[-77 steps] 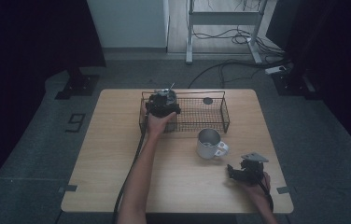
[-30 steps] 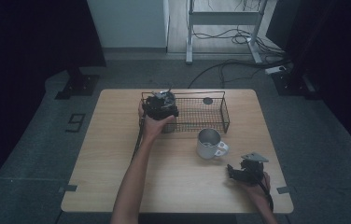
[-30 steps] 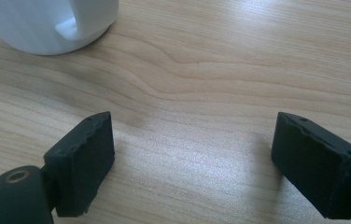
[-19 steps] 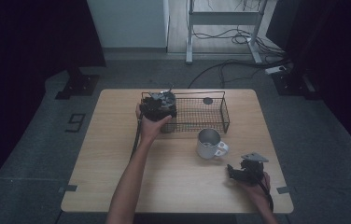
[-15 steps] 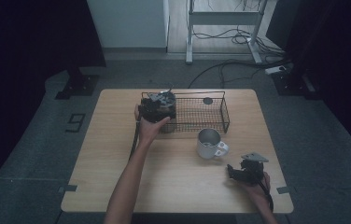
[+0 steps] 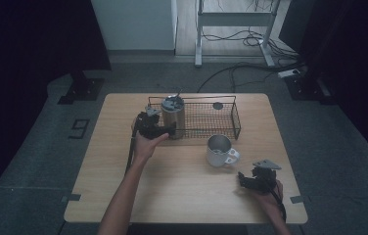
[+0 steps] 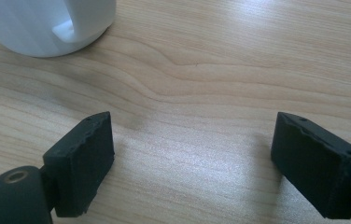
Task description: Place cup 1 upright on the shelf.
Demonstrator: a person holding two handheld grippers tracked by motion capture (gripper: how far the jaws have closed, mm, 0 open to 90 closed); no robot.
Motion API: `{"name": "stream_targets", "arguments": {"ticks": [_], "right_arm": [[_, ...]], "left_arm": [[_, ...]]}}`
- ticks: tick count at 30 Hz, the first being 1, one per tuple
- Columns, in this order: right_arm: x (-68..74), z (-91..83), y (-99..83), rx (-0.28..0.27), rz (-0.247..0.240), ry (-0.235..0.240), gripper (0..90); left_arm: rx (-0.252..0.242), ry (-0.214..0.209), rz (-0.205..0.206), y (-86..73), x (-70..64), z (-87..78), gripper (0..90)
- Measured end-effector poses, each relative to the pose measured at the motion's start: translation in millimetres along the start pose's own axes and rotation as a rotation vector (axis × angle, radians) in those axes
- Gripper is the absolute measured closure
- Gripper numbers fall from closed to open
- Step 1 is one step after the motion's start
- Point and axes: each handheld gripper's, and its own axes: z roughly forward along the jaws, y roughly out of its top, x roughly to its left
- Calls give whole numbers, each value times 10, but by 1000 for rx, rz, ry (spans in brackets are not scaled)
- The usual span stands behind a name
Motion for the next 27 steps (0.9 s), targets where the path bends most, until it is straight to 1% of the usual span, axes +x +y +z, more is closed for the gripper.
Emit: {"name": "stream_targets", "arguments": {"ticks": [4,9,13,16,21,25,27], "right_arm": [[0,1,0,-1,1,0,131],[2,1,1,-1,3,-1,131],[2,2,2,-1,3,-2,131],[2,3,2,-1,3,-2,131],[2,2,2,-1,3,-2,131],[3,4,3,-1,5,-3,131],[3,4,4,-1,5,-3,132]], "left_arm": [[-2,-23,10,-121,2,-132,48],[-12,-31,29,-274,-14,-277,54],[-10,-47,32,-407,-18,-363,54],[-5,-59,24,-523,-8,-419,54],[14,-44,31,-749,32,-487,55],[28,-22,41,-905,68,-528,55],[30,-20,41,-968,89,-545,55]]}}
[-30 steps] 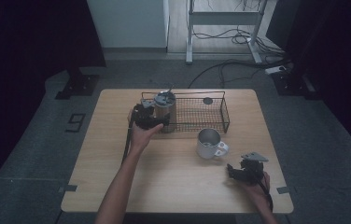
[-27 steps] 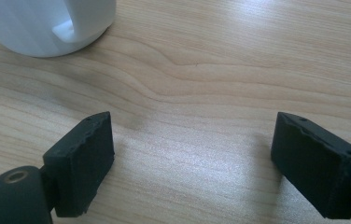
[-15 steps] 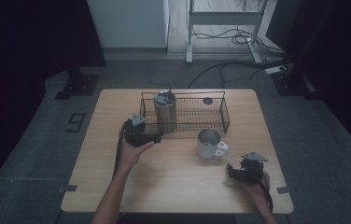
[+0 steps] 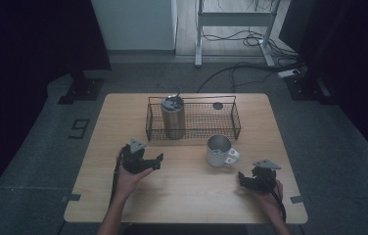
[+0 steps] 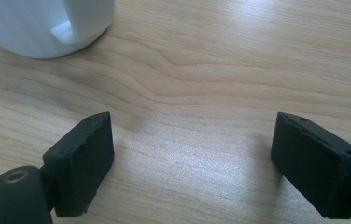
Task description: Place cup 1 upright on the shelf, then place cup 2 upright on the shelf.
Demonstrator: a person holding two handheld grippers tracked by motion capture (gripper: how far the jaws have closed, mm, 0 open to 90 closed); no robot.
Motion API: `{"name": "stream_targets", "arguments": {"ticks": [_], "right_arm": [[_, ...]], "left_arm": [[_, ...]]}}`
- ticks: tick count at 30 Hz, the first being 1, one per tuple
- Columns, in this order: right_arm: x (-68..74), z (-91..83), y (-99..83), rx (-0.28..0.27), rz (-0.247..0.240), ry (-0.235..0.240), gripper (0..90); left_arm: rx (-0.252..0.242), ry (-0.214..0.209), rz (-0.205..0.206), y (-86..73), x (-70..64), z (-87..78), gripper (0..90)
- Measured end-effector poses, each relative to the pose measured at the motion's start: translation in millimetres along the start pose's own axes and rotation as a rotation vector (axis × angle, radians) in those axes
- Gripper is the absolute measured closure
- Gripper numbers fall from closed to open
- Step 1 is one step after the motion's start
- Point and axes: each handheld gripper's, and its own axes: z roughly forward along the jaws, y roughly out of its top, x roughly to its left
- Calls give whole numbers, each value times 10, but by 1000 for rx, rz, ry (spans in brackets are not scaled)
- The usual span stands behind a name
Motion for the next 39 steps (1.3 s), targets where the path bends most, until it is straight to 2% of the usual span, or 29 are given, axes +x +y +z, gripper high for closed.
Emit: {"name": "stream_targets", "arguments": {"ticks": [9,17,21,25,33,39], "right_arm": [[-1,0,0,1,4,-3,131],[-2,2,2,0,7,-9,132],[-3,2,2,0,8,-10,132],[-8,2,4,0,6,-4,134],[-31,1,6,-2,-6,18,131],[-57,-144,44,-55,13,43,133]], "left_arm": [[33,-2,-2,-284,99,-27,61],[50,9,5,-361,142,5,63],[46,16,-12,-369,157,11,63],[45,22,-15,-368,128,28,63],[80,12,19,-406,32,114,63],[98,13,28,-425,-21,127,62]]}}
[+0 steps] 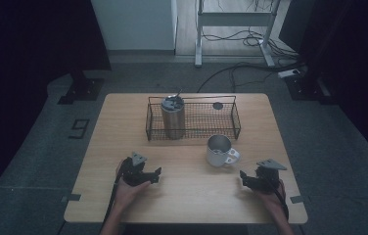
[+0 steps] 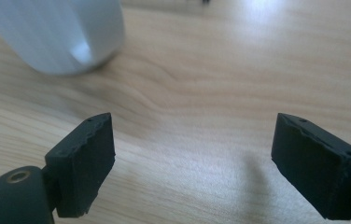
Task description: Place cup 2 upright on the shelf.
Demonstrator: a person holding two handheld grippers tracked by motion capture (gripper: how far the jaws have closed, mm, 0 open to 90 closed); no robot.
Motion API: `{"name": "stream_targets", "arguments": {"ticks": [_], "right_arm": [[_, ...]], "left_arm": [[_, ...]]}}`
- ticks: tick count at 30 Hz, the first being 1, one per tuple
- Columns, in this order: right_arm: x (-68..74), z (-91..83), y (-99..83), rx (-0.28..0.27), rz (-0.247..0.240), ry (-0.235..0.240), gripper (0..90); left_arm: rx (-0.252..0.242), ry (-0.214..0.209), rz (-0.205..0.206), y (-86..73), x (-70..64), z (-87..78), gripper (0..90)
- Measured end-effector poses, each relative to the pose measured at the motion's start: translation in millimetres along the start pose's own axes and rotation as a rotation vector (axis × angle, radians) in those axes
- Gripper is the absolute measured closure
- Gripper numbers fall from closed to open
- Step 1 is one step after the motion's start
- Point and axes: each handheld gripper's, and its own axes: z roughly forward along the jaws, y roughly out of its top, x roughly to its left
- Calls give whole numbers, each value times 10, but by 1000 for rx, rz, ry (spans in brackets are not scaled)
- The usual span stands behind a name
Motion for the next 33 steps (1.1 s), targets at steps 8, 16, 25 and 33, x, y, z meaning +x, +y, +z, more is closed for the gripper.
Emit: {"name": "stream_targets", "arguments": {"ticks": [8,16,25,33], "right_arm": [[48,-223,122,-95,6,55,139],[188,-370,264,-135,-16,93,135],[389,-367,532,-151,-55,130,129],[535,-269,684,-133,-68,141,126]], "left_arm": [[-37,-22,-5,14,-34,-97,73],[-45,-46,1,15,-65,-136,73],[-64,-73,-18,42,-64,-161,86],[-62,-123,-22,42,-85,-172,86]]}}
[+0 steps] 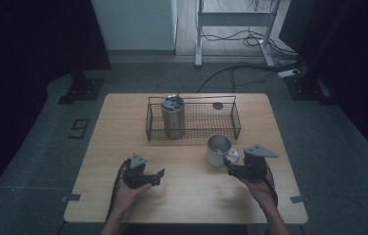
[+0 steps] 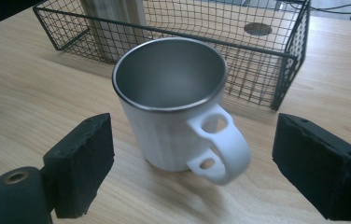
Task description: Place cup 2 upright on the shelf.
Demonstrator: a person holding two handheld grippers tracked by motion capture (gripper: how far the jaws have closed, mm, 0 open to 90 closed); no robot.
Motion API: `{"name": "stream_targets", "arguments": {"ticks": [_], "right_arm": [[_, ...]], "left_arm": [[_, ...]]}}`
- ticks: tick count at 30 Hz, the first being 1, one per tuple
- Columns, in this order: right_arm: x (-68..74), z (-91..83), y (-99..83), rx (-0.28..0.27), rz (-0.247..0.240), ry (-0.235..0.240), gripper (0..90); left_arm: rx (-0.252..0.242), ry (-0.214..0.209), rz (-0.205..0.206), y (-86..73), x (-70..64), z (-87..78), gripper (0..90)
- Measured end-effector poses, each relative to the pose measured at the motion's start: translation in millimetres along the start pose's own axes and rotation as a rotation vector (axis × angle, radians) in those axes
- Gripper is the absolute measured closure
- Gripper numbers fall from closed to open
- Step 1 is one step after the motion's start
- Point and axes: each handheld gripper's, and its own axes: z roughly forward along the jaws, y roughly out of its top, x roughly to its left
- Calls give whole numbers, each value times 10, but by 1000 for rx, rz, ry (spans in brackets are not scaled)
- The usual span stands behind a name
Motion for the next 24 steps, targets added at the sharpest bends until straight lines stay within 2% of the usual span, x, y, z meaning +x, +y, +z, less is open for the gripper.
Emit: {"name": "stream_targets", "arguments": {"ticks": [5,14,24], "right_arm": [[23,67,60,8,-2,0,103],[35,259,118,33,-21,11,41],[71,406,161,65,-15,29,0]], "left_arm": [[-4,1,-3,5,15,-23,87],[25,-1,-2,-43,19,8,86],[50,1,6,-70,-9,54,86]]}}
